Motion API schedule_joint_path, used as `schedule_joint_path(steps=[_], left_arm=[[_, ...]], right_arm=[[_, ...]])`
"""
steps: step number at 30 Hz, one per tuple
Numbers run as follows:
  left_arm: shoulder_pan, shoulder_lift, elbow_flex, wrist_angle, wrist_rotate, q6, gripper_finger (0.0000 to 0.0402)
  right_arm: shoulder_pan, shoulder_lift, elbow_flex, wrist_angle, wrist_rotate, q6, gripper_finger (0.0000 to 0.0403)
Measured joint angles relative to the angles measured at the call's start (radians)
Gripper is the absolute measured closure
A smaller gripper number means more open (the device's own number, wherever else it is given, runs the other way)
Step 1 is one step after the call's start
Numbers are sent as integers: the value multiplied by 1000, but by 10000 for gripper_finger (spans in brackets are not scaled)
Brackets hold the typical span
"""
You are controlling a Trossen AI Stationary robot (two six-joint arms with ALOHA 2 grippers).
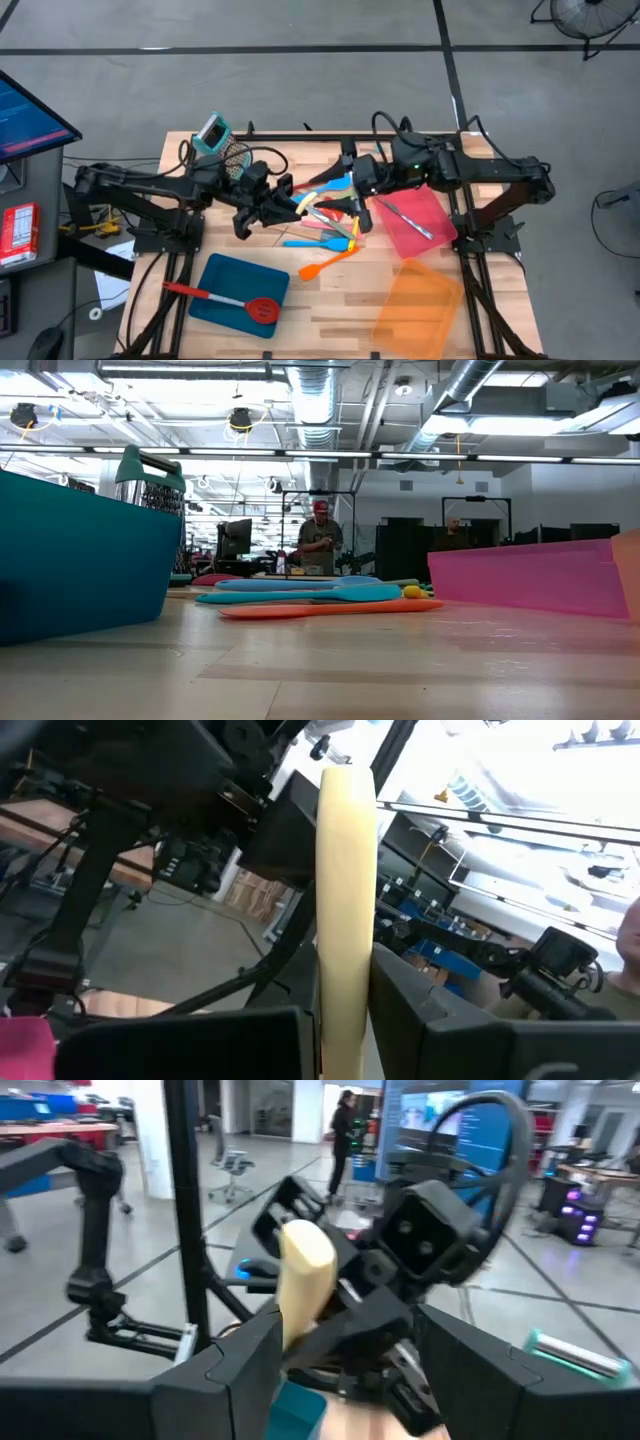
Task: Pick & Place Kitchen Items
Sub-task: Put the yellow table knife into the red bin
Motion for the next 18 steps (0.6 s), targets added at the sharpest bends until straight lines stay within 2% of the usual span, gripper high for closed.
schedule_joint_path(steps=[7, 18], left_arm=[[1, 20, 0, -2, -1, 1, 360], [18, 40, 0, 12, -1, 1, 360]], right_arm=[[9, 20, 15, 15, -9, 2, 182], [9, 16, 16, 15, -95, 21, 182]])
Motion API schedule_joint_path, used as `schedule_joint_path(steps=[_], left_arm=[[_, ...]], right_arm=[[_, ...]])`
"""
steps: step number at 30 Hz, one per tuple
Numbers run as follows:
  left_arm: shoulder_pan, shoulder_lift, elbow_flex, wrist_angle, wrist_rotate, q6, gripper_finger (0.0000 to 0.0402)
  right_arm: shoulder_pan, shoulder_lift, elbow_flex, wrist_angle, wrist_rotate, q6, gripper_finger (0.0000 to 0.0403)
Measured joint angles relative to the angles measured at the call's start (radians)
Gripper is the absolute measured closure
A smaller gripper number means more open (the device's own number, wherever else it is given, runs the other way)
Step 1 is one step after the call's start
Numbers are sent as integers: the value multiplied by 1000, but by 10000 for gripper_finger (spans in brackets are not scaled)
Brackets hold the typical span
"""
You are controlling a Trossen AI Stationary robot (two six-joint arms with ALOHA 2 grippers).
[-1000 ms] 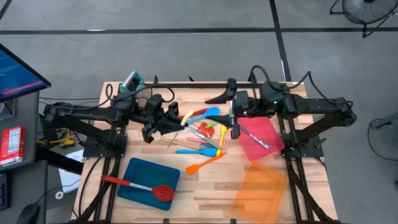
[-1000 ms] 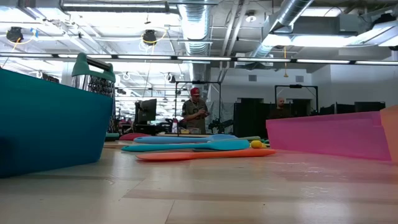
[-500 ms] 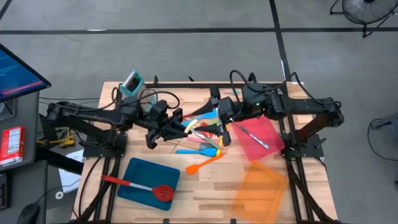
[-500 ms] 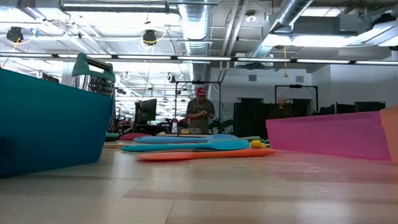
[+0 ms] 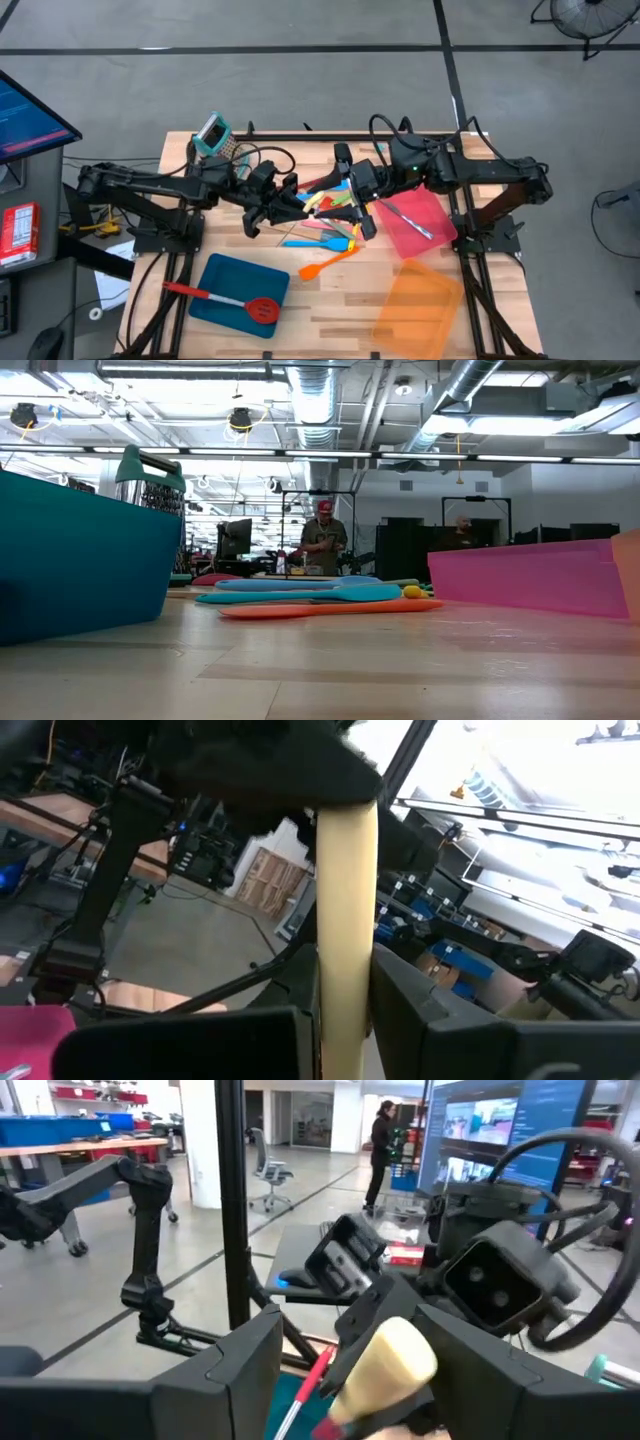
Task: Pick & Place Kitchen Items
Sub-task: Put the yellow table knife into the red bin
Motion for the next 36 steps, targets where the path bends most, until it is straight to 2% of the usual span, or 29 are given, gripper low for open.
schedule_joint_path(steps=[7, 15, 18, 23, 36], left_arm=[[0, 3, 0, 7, 0, 0, 362], [0, 3, 0, 9, 10, 1, 361], [0, 3, 0, 9, 10, 1, 362], [0, 3, 0, 9, 17, -2, 361], [-1, 3, 0, 8, 12, -1, 361]], right_arm=[[-11, 20, -2, -5, -47, 19, 190], [-17, 43, -1, 14, -63, 41, 241], [-16, 45, -1, 13, -63, 42, 275], [-17, 45, -1, 7, -78, 46, 367], [-14, 45, -1, 3, -82, 35, 366]])
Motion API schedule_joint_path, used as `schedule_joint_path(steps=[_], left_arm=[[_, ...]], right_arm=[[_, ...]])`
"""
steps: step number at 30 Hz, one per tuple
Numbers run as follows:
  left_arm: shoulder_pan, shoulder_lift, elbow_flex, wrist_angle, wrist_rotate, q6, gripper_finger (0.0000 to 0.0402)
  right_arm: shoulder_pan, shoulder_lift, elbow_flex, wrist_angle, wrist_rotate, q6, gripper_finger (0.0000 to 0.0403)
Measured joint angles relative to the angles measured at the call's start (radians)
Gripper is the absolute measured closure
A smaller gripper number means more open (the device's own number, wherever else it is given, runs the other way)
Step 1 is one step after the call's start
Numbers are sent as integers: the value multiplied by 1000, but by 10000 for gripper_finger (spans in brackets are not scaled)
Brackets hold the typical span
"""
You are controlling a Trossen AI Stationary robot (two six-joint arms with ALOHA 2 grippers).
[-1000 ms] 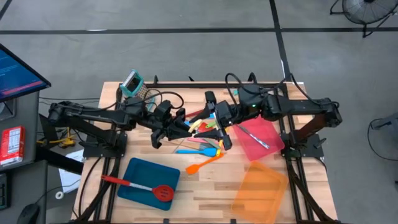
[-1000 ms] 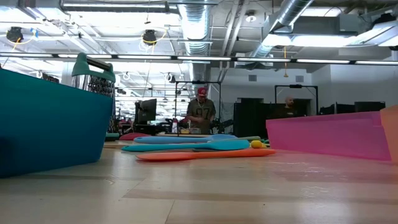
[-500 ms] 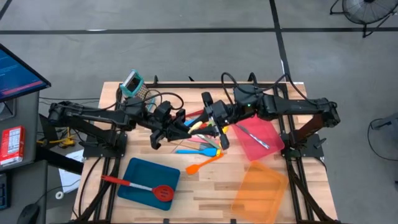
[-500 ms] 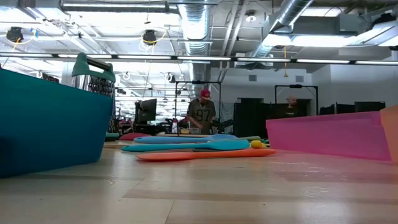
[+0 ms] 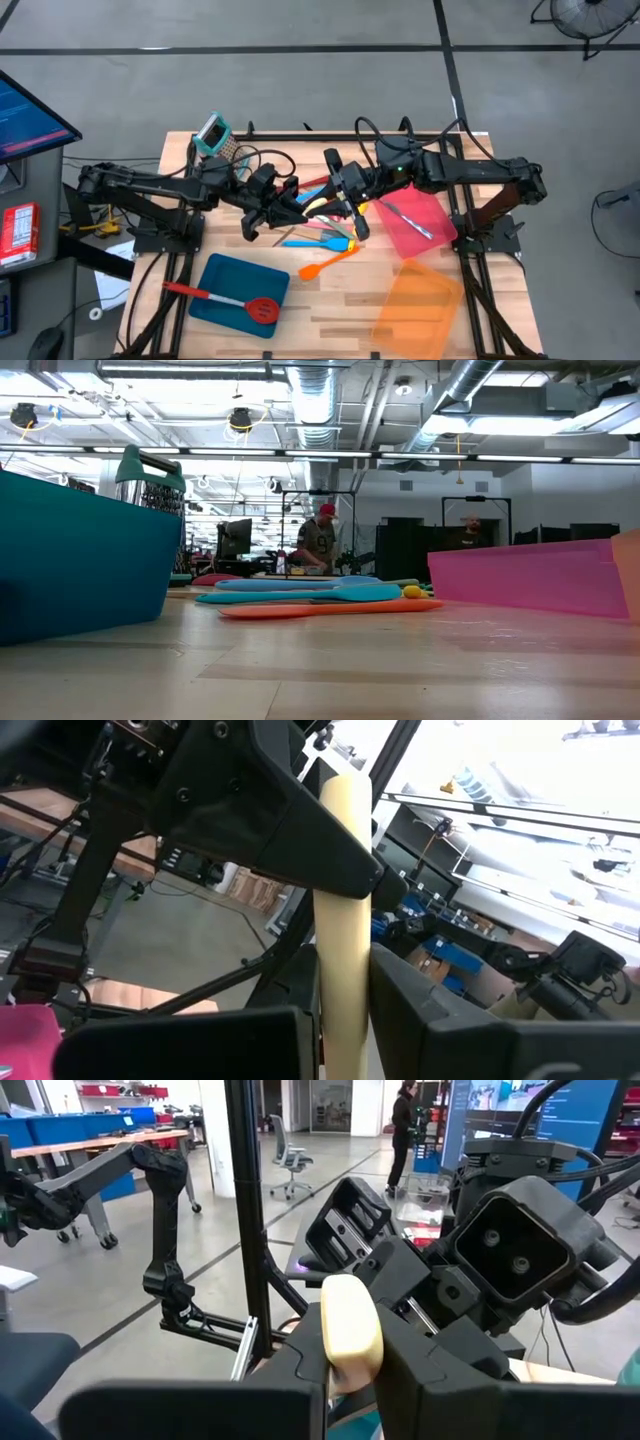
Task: Pick & Place Kitchen Items
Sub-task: Put the yellow table knife into the red bin
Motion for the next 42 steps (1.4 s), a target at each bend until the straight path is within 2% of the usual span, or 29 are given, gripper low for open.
schedule_joint_path(steps=[10, 26, 36, 42], left_arm=[[1, 0, 0, -1, -21, -1, 338], [43, -2, 0, -2, -45, -3, 221], [60, -1, 0, -18, -39, -6, 202], [69, 0, 0, -47, -53, -5, 213]], right_arm=[[-7, -8, 1, -29, -6, -17, 366], [5, -94, 1, -161, -7, -1, 366], [3, -200, 0, -401, 1, 56, 366], [-3, -263, 0, -732, 105, 113, 366]])
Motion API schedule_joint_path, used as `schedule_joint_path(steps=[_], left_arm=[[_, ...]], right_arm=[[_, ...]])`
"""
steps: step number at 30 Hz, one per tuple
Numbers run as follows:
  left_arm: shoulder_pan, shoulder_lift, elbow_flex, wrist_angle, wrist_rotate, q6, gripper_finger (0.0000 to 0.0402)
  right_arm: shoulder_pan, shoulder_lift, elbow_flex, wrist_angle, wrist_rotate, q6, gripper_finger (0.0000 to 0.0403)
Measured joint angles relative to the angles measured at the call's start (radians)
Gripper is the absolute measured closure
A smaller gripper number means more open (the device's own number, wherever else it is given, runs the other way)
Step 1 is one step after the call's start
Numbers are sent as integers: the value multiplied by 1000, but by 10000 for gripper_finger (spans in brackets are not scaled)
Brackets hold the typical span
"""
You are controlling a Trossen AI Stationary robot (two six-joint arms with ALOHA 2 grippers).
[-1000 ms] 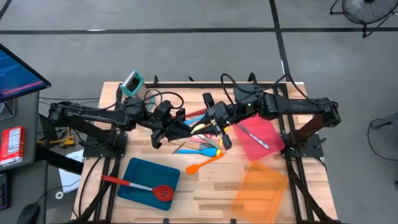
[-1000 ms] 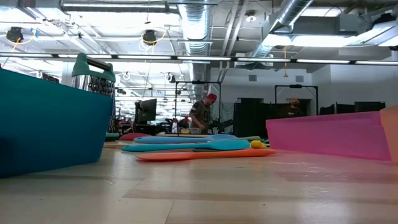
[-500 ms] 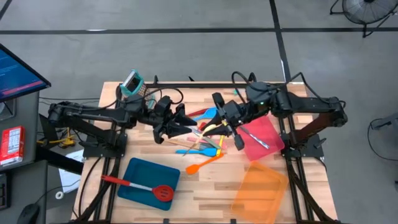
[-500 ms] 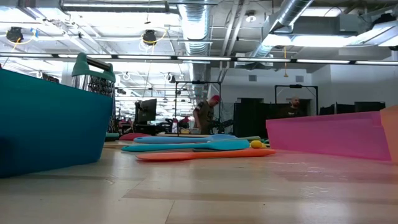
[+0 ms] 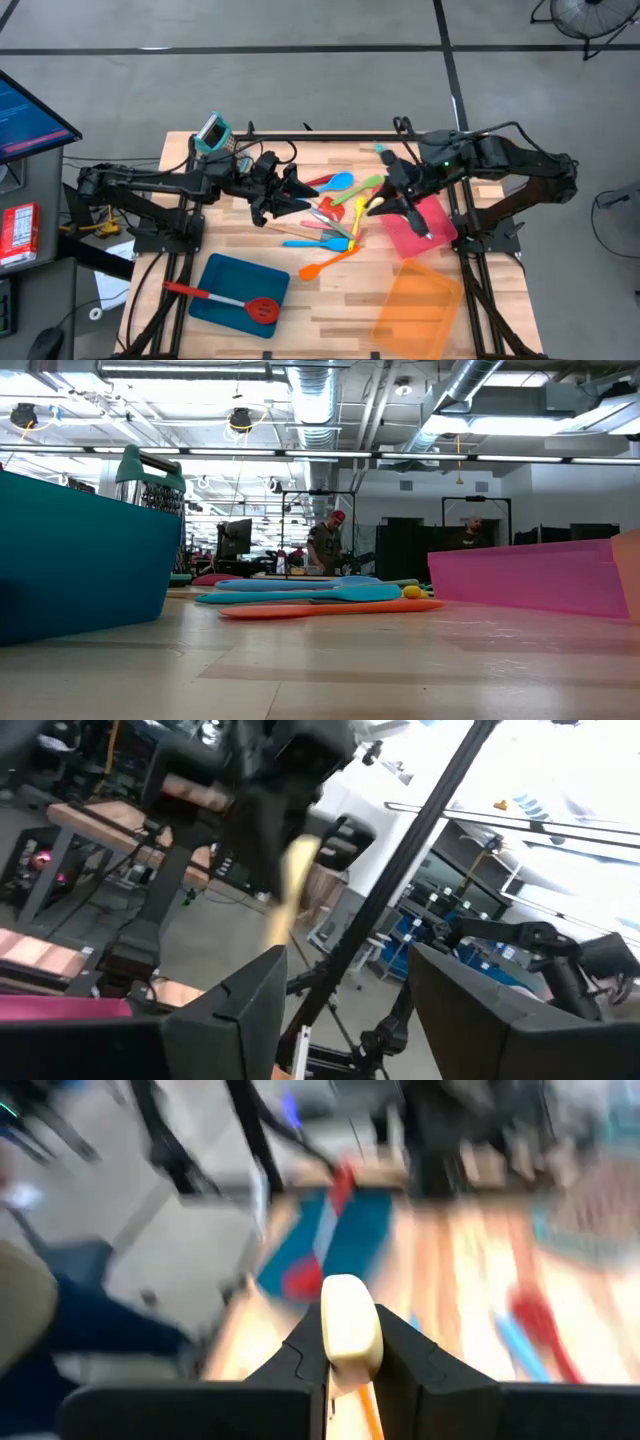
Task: Pick & Place Kitchen Items
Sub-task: Put the yellow table knife into the red bin
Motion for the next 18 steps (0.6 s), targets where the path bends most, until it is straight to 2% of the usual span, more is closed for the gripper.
schedule_joint_path(steps=[4, 6, 12, 18], left_arm=[[0, 0, 0, -7, -41, 2, 218], [8, 0, 0, -7, -54, 2, 220], [39, -12, 0, -7, -55, -45, 224], [56, -40, 1, -6, -55, -48, 234]], right_arm=[[-17, -5, 0, -328, 146, 70, 366], [-25, 5, -8, -434, 162, 86, 366], [-89, -13, -138, -496, 176, 84, 366], [-239, -44, -350, -455, 149, -5, 366]])
